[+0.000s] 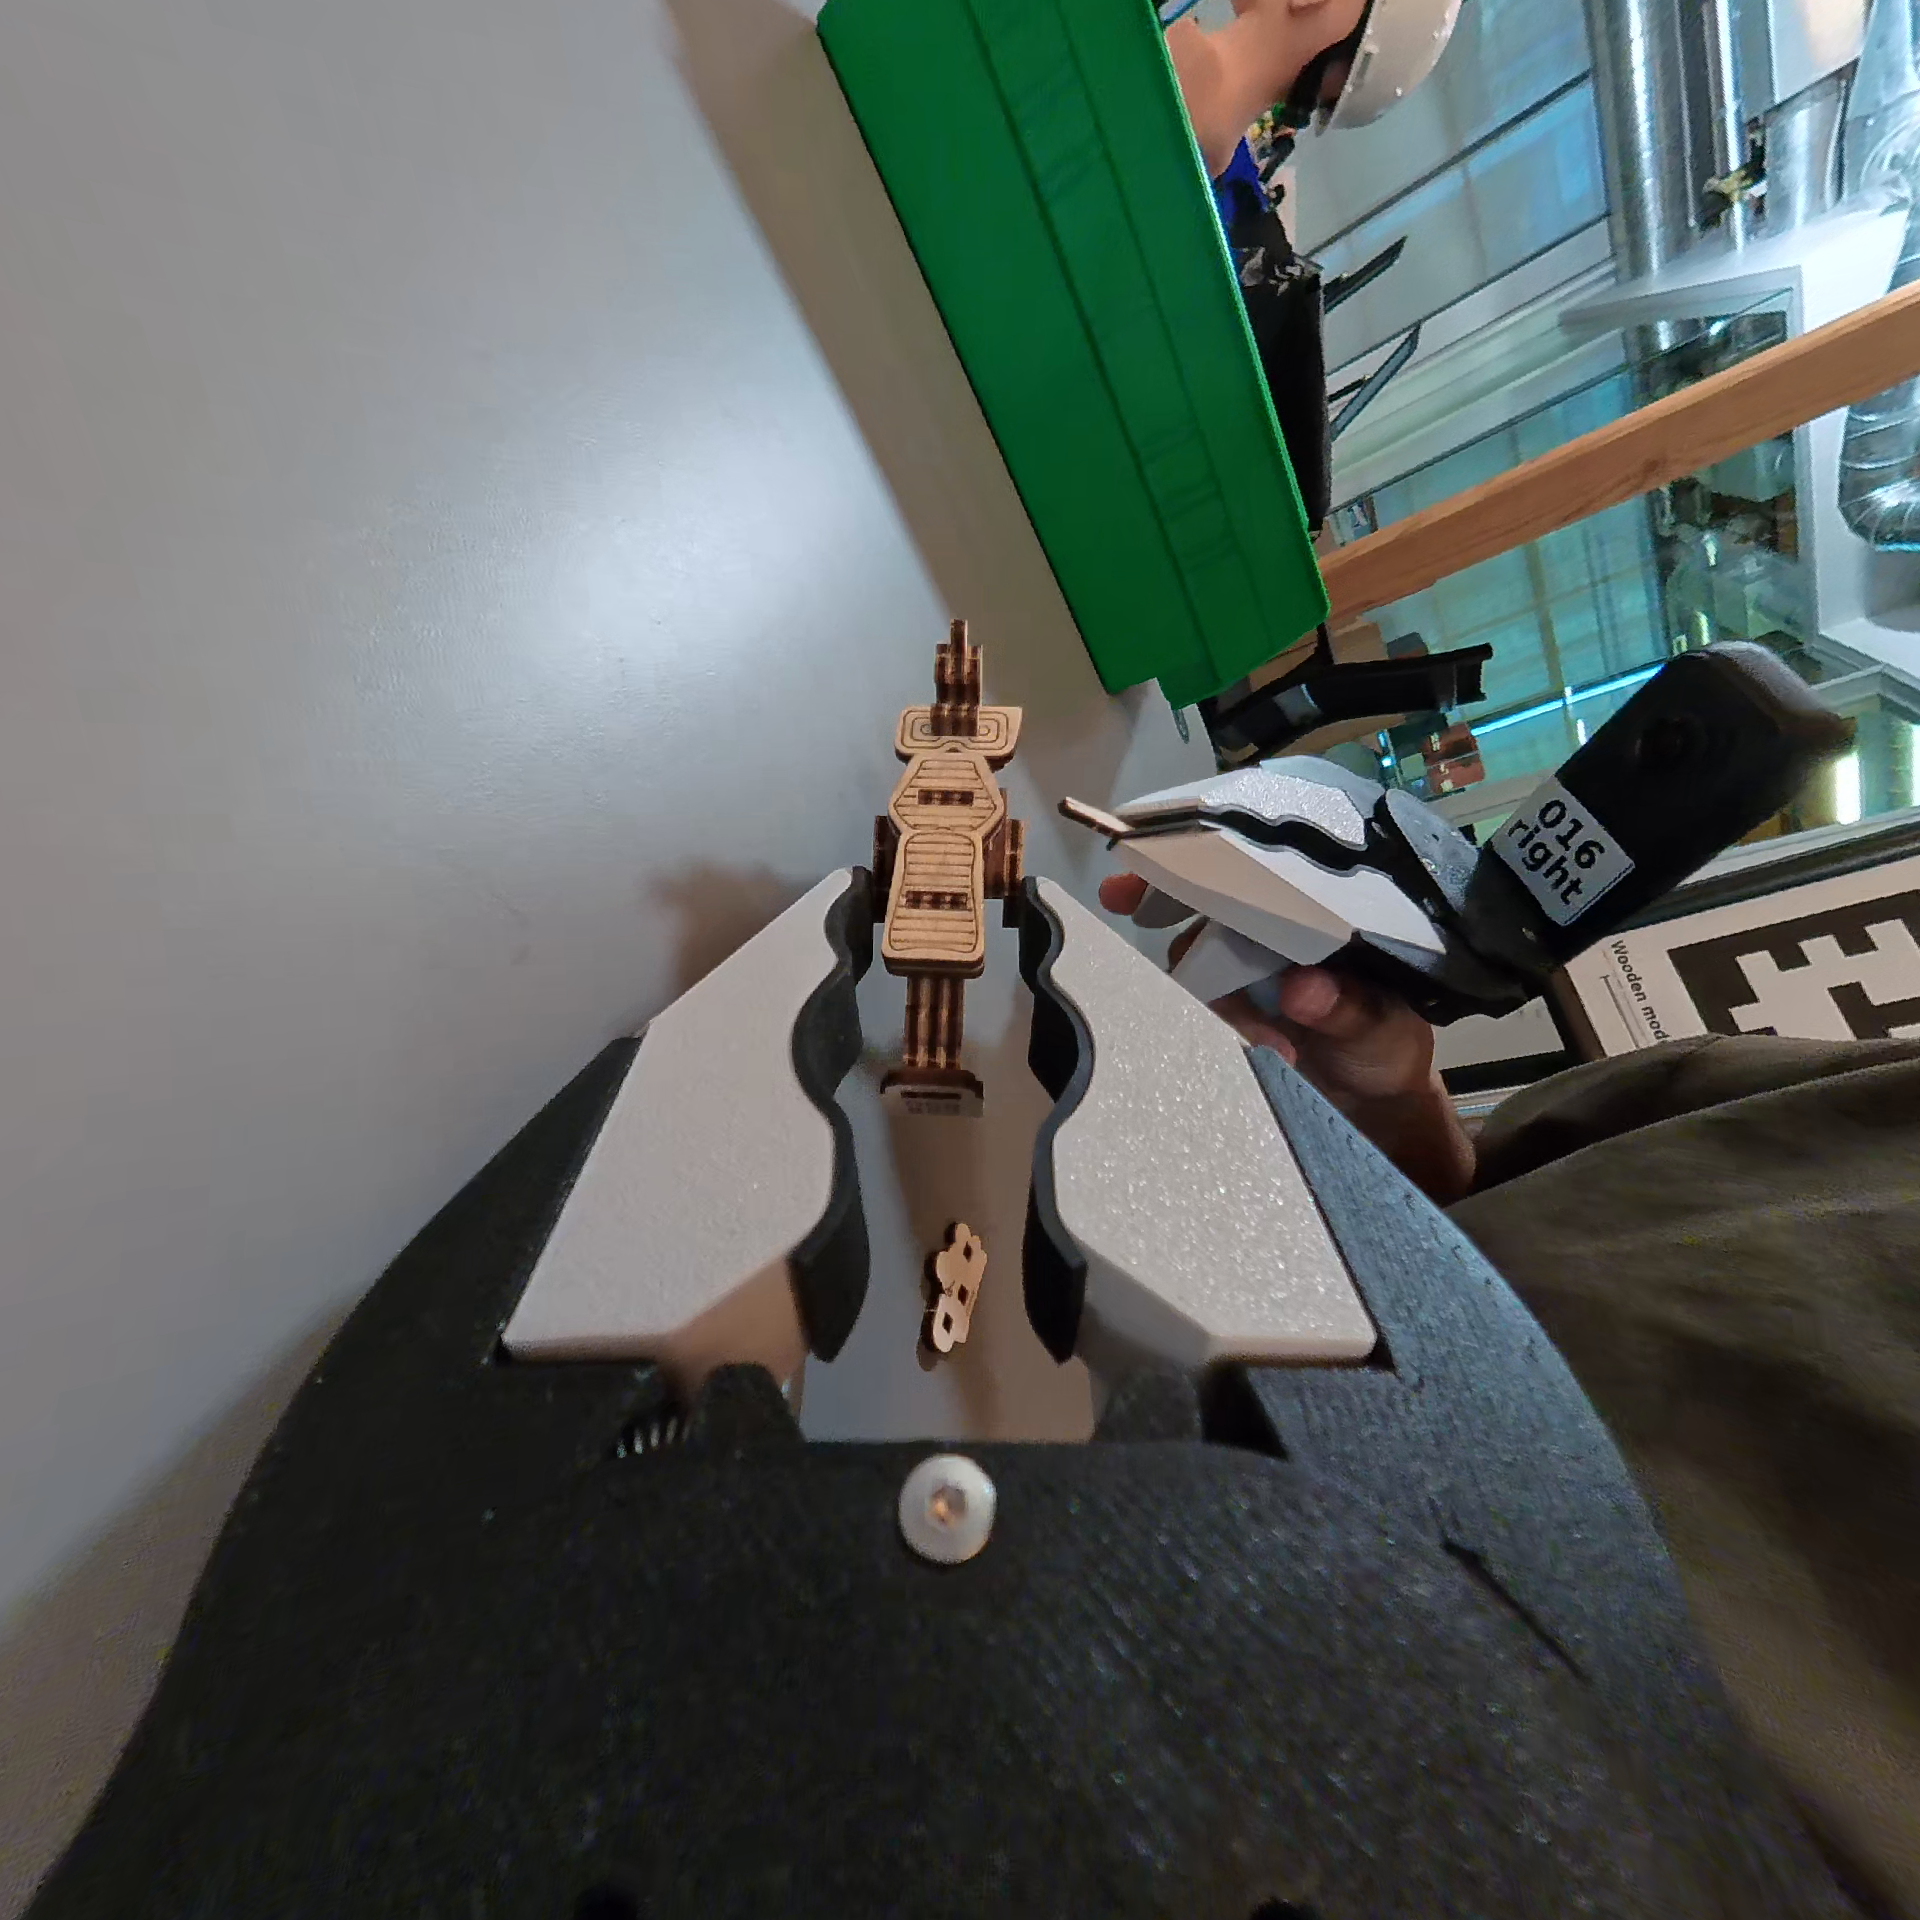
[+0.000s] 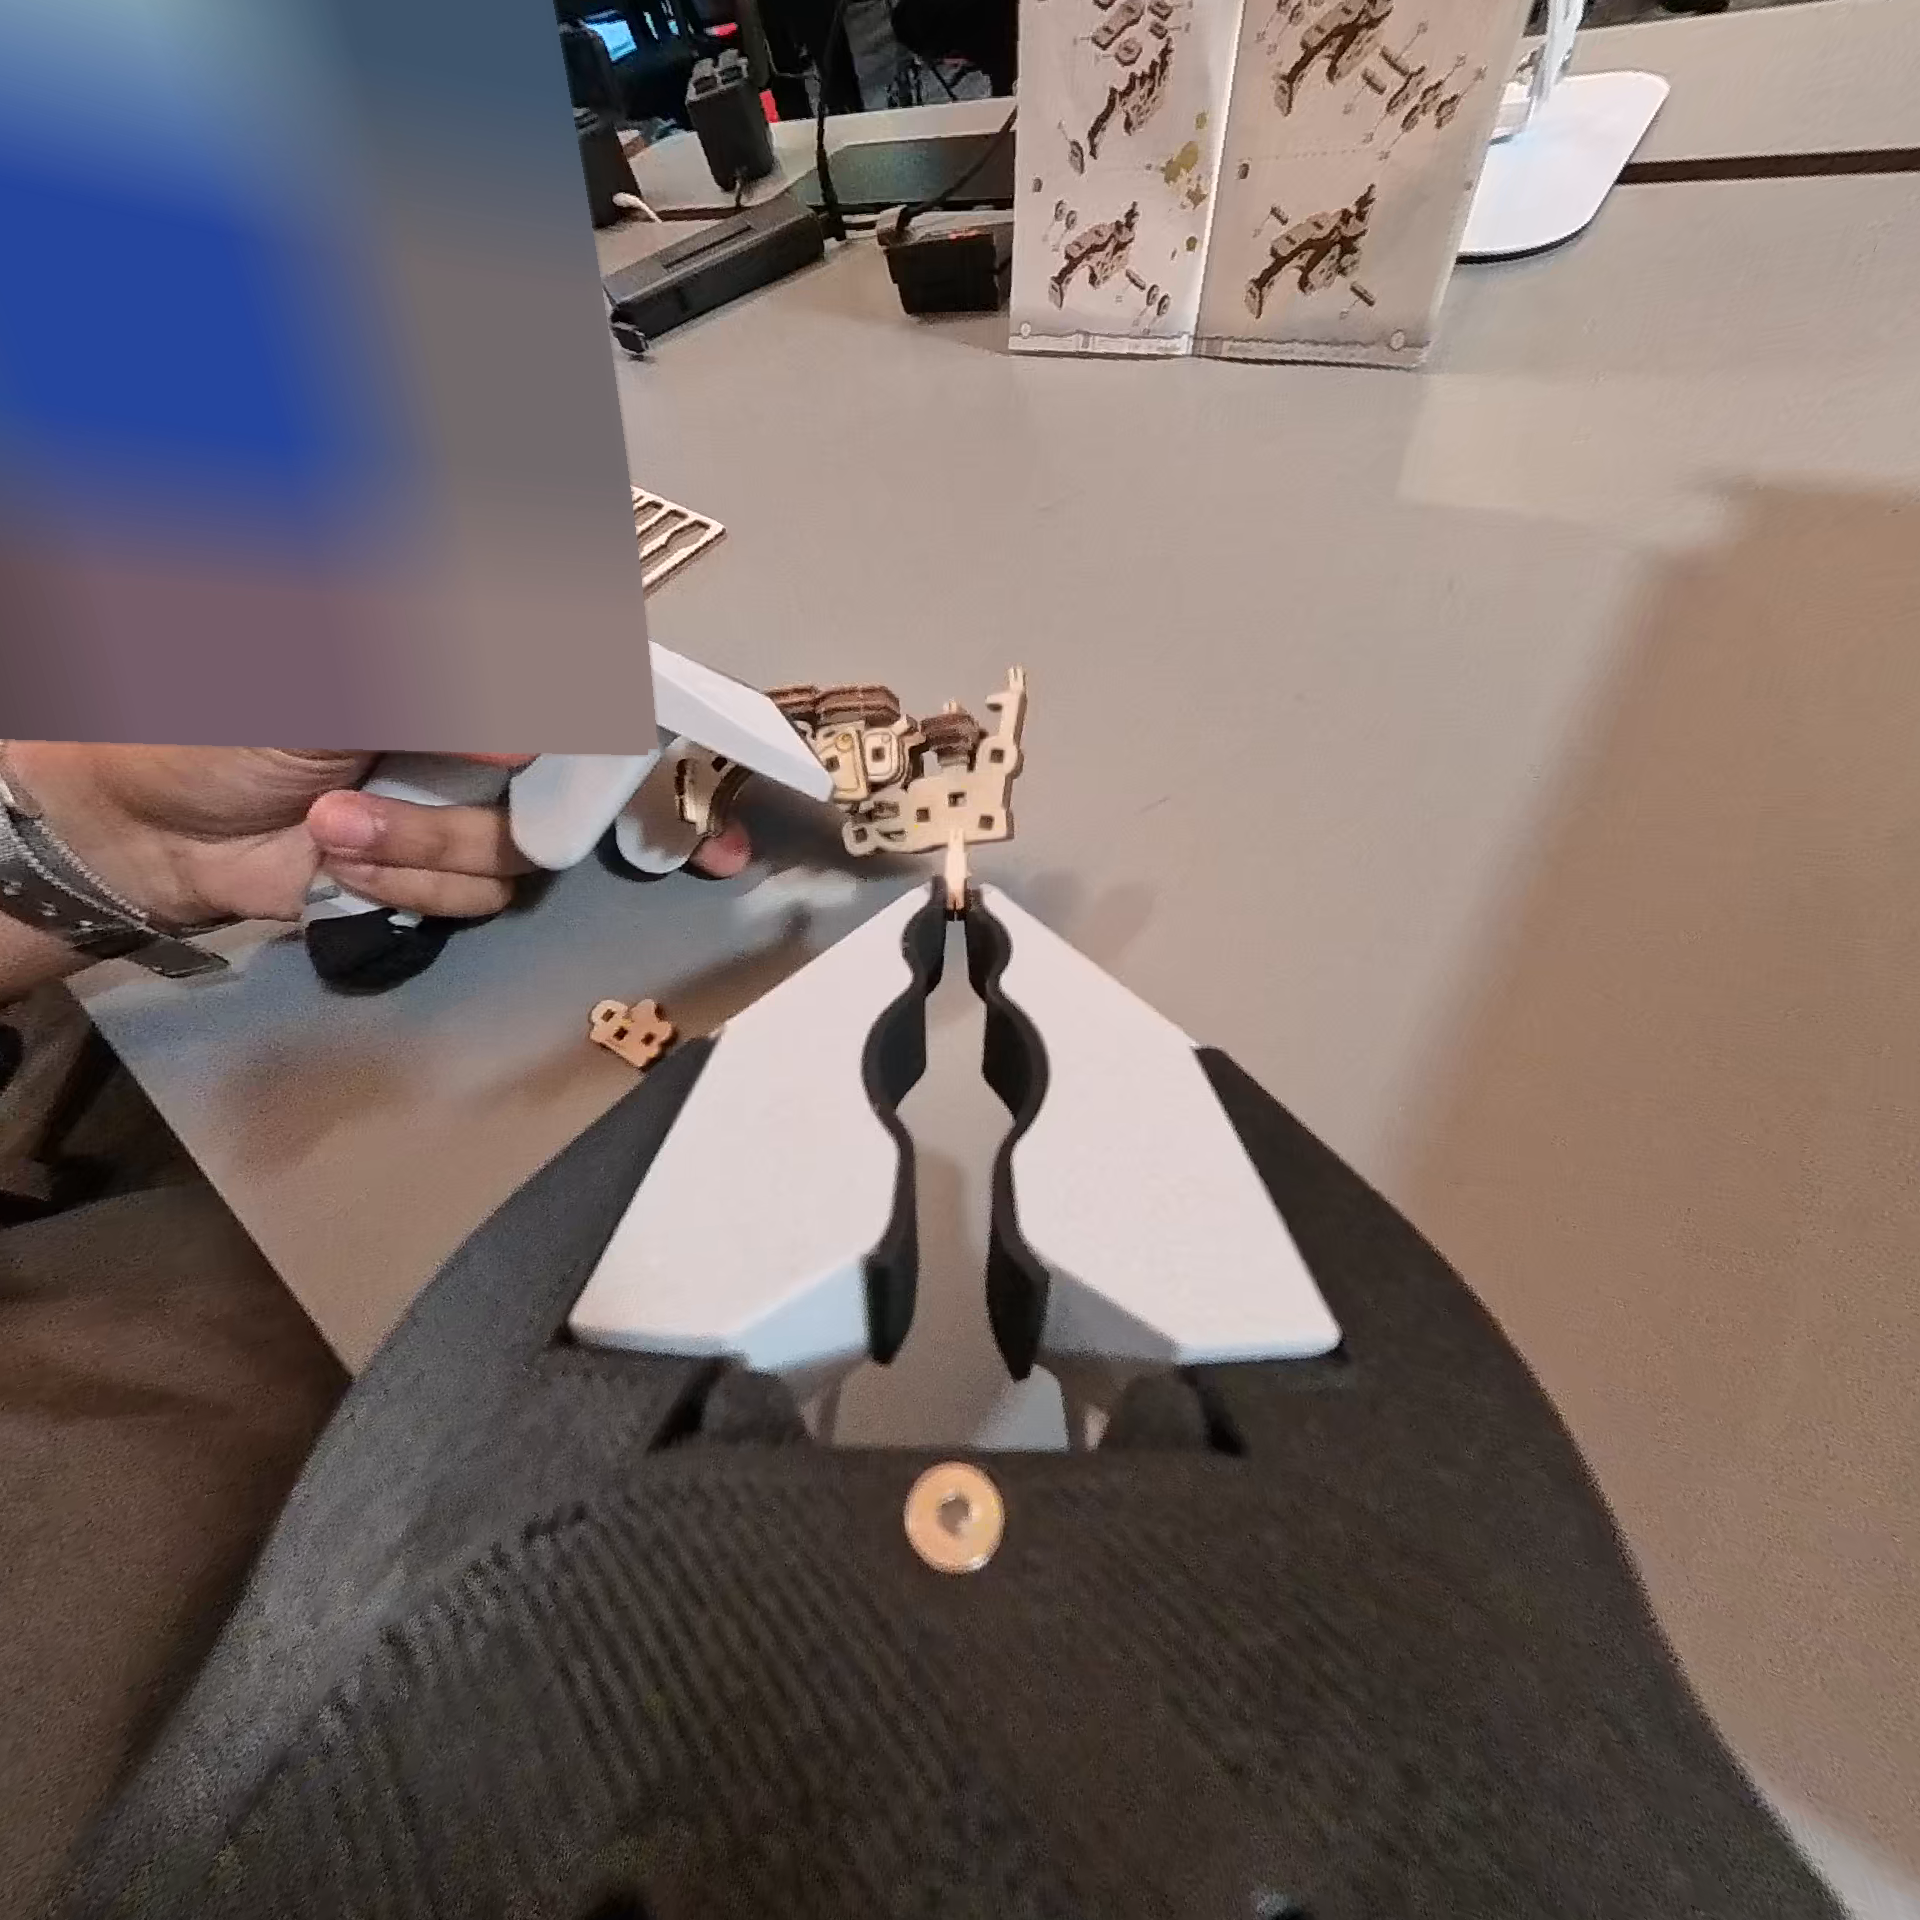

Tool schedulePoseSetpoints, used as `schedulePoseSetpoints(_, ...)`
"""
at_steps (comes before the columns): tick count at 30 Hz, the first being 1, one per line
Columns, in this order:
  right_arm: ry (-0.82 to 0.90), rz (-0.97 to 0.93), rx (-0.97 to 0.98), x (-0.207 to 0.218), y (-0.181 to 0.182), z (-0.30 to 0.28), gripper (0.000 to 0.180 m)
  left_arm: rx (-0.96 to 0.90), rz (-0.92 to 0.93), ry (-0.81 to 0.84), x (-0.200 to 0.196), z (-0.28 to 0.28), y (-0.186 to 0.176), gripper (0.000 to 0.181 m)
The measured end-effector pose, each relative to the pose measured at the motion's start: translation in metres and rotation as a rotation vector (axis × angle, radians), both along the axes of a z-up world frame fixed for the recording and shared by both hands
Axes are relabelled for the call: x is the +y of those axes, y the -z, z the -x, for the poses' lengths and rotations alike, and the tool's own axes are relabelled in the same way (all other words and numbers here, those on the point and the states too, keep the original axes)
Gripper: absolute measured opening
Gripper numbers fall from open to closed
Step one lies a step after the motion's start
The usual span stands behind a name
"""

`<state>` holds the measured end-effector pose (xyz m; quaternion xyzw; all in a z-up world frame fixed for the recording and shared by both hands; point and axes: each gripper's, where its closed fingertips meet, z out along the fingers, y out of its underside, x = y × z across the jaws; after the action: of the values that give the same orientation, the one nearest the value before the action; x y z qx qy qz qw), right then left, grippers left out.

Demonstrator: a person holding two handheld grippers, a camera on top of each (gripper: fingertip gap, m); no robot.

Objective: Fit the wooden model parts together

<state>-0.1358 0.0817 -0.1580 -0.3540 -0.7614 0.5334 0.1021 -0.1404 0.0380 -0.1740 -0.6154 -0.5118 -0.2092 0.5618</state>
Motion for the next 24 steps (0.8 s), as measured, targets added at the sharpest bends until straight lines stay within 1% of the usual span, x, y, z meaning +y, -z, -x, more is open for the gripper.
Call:
schedulePoseSetpoints(6,0.001,-0.073,0.03,-0.008,0.005,0.004,0.002,0.041,0.06,0.014,0.003,-0.003,0.003,0.026)
schedulePoseSetpoints(10,0.003,-0.108,0.038,-0.012,0.008,0.005,0.002,0.033,0.049,0.018,0.003,-0.003,0.003,0.026)
schedulePoseSetpoints(15,0.009,-0.113,0.031,-0.013,0.009,0.006,0.002,0.01,0.016,0.013,0.002,-0.002,0.001,0.026)
schedulePoseSetpoints(24,0.015,-0.141,0.017,-0.011,0.014,0.006,0.002,0.072,0.093,0.021,0.005,-0.004,0.004,0.025)
